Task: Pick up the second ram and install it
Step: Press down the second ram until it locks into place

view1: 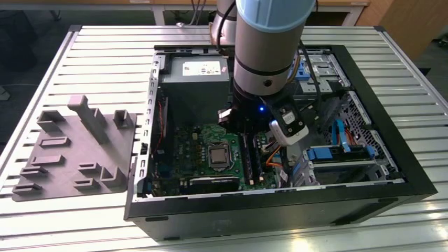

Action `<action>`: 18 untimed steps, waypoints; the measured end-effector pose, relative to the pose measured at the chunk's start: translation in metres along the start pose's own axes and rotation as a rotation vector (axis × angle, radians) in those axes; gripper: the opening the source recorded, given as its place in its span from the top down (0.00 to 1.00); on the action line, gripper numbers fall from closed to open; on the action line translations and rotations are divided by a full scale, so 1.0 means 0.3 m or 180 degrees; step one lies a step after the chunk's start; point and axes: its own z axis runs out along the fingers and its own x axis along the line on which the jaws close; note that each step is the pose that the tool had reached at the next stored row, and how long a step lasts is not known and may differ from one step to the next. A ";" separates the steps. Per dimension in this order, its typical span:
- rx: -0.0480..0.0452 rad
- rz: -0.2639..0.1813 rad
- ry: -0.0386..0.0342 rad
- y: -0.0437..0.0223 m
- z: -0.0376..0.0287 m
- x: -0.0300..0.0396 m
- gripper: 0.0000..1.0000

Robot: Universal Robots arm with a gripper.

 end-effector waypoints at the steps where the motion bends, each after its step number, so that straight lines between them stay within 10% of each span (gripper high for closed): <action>1: 0.0000 0.0000 0.0000 0.001 0.000 0.000 0.89; 18: 0.0000 0.0000 0.0000 0.024 0.001 0.002 0.89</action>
